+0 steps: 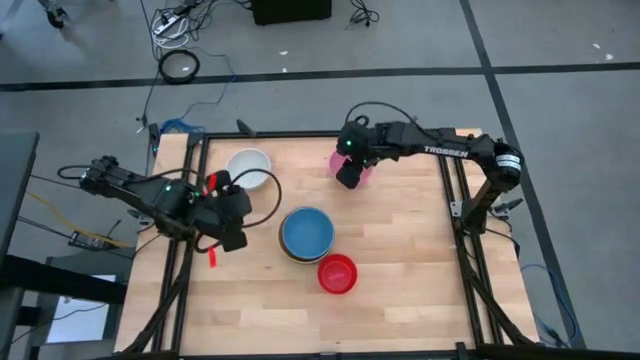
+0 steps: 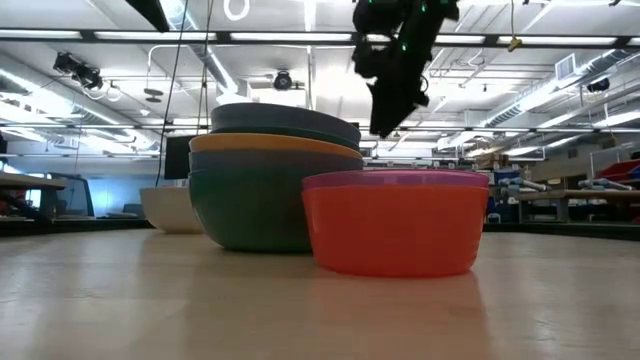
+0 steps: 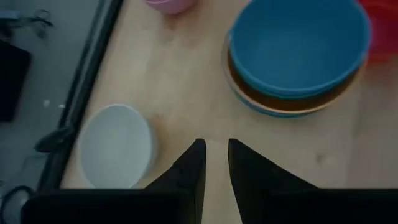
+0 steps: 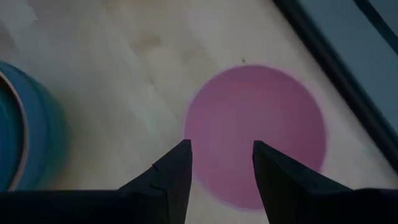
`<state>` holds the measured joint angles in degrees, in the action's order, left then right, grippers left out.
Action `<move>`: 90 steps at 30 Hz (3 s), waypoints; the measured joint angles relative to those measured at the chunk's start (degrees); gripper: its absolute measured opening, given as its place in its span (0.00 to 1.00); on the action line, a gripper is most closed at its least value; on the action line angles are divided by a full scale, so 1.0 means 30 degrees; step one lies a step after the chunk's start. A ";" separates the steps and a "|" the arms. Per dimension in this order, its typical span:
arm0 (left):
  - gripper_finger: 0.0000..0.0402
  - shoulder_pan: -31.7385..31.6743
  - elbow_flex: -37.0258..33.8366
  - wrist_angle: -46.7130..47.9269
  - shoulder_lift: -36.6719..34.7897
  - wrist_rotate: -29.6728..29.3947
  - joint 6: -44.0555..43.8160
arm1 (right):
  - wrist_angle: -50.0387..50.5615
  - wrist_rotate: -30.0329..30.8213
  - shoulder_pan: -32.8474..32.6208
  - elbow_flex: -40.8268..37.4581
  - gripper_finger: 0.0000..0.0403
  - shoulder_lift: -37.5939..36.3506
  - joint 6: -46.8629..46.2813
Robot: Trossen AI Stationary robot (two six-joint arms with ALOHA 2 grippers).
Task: Nest bowls inside each other
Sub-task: Stack the pink bowl on top of the blue bowl
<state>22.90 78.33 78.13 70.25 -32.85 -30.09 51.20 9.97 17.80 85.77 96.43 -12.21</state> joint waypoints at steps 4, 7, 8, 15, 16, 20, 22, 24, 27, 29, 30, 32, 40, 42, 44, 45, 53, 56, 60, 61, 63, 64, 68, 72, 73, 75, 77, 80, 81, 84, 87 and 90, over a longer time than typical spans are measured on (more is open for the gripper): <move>0.19 0.0000 -0.0761 -0.0067 -0.0245 -0.0914 0.0249 | -0.1837 -0.0049 0.0001 -0.2496 0.38 0.0043 0.0424; 0.19 0.0000 -0.1252 -0.0069 -0.0231 -0.1236 0.0313 | -0.4243 -0.0050 0.0001 -0.4151 0.38 0.0035 0.0474; 0.19 0.0000 -0.1400 -0.0072 -0.0231 -0.1343 0.0312 | -0.4844 -0.0064 0.0001 -0.4721 0.38 0.0035 0.0468; 0.19 -0.0331 -0.2447 -0.0204 -0.0231 -0.1421 0.0045 | -0.7228 -0.0289 0.0016 -0.6763 0.38 0.0028 0.0467; 0.19 -0.0397 -0.2489 -0.0170 -0.0224 -0.1419 0.0017 | -0.7428 -0.0420 0.0016 -0.6842 0.38 0.0028 0.0460; 0.19 -0.0540 -0.2492 -0.0289 -0.0231 -0.1455 0.0017 | -0.7560 -0.0990 0.0016 -0.6890 0.38 0.0028 0.0467; 0.19 -0.0546 -0.2492 -0.0356 -0.0224 -0.1455 0.0017 | -0.7621 -0.1060 0.0016 -0.6890 0.38 0.0028 0.0467; 0.19 -0.0546 -0.2492 -0.0350 -0.0224 -0.1455 -0.0014 | -0.7620 -0.1352 0.0016 -0.6890 0.38 0.0028 0.0467; 0.19 -0.0546 -0.2492 -0.0359 -0.0224 -0.1452 -0.0048 | -0.7627 -0.1833 -0.0021 -0.6890 0.38 0.0028 0.0444; 0.19 -0.0546 -0.2492 -0.0354 -0.0224 -0.1454 -0.0056 | -0.7627 -0.2059 -0.0082 -0.6890 0.38 0.0028 0.0438; 0.19 -0.0546 -0.2492 -0.0362 -0.0224 -0.1455 -0.0056 | -0.7620 -0.2079 -0.0133 -0.6890 0.38 0.0028 0.0431; 0.19 -0.0546 -0.2492 -0.0359 -0.0224 -0.1448 -0.0056 | -0.7620 -0.2083 -0.0145 -0.6895 0.38 0.0028 0.0311; 0.19 -0.0546 -0.2477 -0.0680 -0.0224 -0.1426 -0.0048 | -0.7983 -0.1715 -0.0057 -0.7331 0.38 0.1442 0.0453; 0.19 -0.0546 -0.2477 -0.0686 -0.0224 -0.1430 -0.0055 | -0.8357 -0.1694 -0.0050 -0.7336 0.38 0.1960 0.0307; 0.19 -0.0546 -0.2477 -0.0698 -0.0224 -0.1426 -0.0048 | -0.8580 -0.1689 -0.0050 -0.7335 0.37 0.2427 0.0278; 0.19 -0.0546 -0.2477 -0.0663 -0.0224 -0.1402 -0.0041 | -0.8640 -0.1697 -0.0050 -0.7335 0.36 0.2619 0.0281; 0.19 -0.0546 -0.2477 -0.0661 -0.0224 -0.1390 -0.0015 | -0.8952 -0.1604 -0.0136 -0.7235 0.07 0.2935 0.0942; 0.19 -0.0546 -0.2477 -0.0659 -0.0224 -0.1414 -0.0033 | -0.8763 -0.1491 -0.0309 -0.7247 0.03 0.2323 0.1016; 0.19 -0.0546 -0.2477 -0.0665 -0.0224 -0.1583 -0.0048 | -0.8256 -0.1791 -0.0715 -0.7341 0.02 0.0956 0.0585; 0.19 -0.0546 -0.2477 -0.0673 -0.0224 -0.1601 -0.0048 | -0.8311 -0.1791 -0.0908 -0.7342 0.01 0.0488 0.0543; 0.19 -0.0546 -0.2477 -0.0673 -0.0224 -0.1612 -0.0048 | -0.8450 -0.1928 -0.1430 -0.7342 0.01 -0.0405 0.0323; 0.19 -0.0546 -0.2477 -0.0673 -0.0224 -0.1649 -0.0048 | -0.8492 -0.1897 -0.1816 -0.7342 0.01 -0.0844 0.0314; 0.19 -0.0568 -0.2477 -0.0680 -0.0224 -0.1884 -0.0063 | -0.8620 -0.1795 -0.3505 -0.6833 0.01 -0.2368 -0.0034; 0.19 -0.0827 -0.2477 -0.0687 -0.0224 -0.2020 -0.0178 | -0.9593 -0.1733 -0.5864 -0.5588 0.01 -0.2928 -0.0114; 0.19 -0.0927 -0.2477 -0.0685 -0.0224 -0.2041 -0.0187 | -0.9976 -0.1784 -0.6467 -0.5222 0.00 -0.2895 -0.0018; 0.19 -0.1215 -0.2477 -0.0683 -0.0224 -0.2174 -0.0213 | -1.0494 -0.1875 -0.7583 -0.4499 0.00 -0.2795 0.0211; 0.19 -0.1555 -0.2477 -0.0669 -0.0224 -0.2237 -0.0388 | -1.1193 -0.1818 -0.8454 -0.3835 0.00 -0.2412 0.0407; 0.19 -0.2083 -0.2477 -0.0560 -0.0224 -0.2527 -0.0585 | -1.0909 -0.1542 -0.9238 -0.3127 0.00 -0.1688 0.0440; 0.19 -0.2269 -0.2477 -0.0492 -0.0224 -0.2663 -0.0631 | -1.1087 -0.1548 -0.9407 -0.2923 0.00 -0.1386 0.0385; 0.19 -0.2900 -0.2477 -0.0300 -0.0224 -0.2985 -0.0626 | -1.1085 -0.1548 -0.9697 -0.2662 0.00 -0.0570 0.0144; 0.19 -0.3510 -0.2477 -0.0106 -0.0224 -0.3373 -0.0253 | -1.0958 -0.1543 -0.9798 -0.2650 0.00 0.0150 -0.0077; 0.19 -0.4128 -0.2477 0.0014 -0.0210 -0.3444 0.0706 | -1.1111 -0.1561 -0.9798 -0.2621 0.03 0.0643 -0.0354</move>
<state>10.51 70.89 78.18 69.62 -43.18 -27.97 17.86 5.29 -11.60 77.91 98.35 -13.27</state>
